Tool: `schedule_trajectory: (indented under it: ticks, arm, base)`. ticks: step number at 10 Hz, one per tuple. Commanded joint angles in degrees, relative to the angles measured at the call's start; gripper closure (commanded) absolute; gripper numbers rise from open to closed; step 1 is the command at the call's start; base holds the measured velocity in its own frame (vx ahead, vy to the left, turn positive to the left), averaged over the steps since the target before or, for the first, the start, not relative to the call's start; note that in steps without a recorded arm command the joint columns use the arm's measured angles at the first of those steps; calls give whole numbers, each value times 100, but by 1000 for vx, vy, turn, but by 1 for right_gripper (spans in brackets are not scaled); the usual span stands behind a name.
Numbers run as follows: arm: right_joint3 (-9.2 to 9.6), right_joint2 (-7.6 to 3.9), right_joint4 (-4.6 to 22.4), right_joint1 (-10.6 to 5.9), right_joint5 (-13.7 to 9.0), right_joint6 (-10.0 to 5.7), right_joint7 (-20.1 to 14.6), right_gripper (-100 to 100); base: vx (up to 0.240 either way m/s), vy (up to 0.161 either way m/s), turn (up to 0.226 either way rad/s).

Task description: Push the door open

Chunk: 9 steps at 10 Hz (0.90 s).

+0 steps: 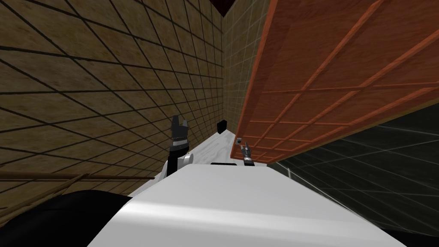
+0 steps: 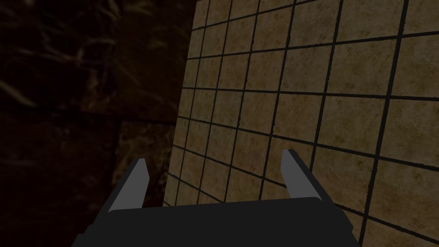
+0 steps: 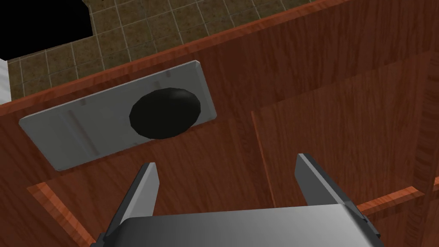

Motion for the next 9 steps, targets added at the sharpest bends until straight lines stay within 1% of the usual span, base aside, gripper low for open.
schedule_trajectory:
  ticks: [1, 2, 3, 4, 5, 6, 7, 8, 9]
  arm:
    - [97, 8, 39, -46, -194, -4, -286, -100]
    - [184, 18, 62, -80, -361, -2, -434, -100]
    - [184, 18, 62, -80, -361, -2, -531, -100]
    - [271, 30, 84, -113, -529, 0, -733, -100]
    - [271, 30, 84, -113, -529, 0, -768, -100]
    - [357, 42, 107, -146, -696, 2, -998, -100]
    - [443, 56, 130, -179, -862, 4, -1144, -100]
    - [443, 56, 130, -179, -862, 4, -1241, -100]
    - [527, 71, 152, -212, -1024, 5, -1442, -100]
  base:
    - [-38, -17, 27]
    - [-56, -24, 71]
    - [-46, -20, 18]
    - [-46, -16, 27]
    - [-38, -13, 17]
    - [-40, -16, 30]
    - [-58, -21, 54]
    - [-45, -18, 20]
    - [-44, -19, 28]
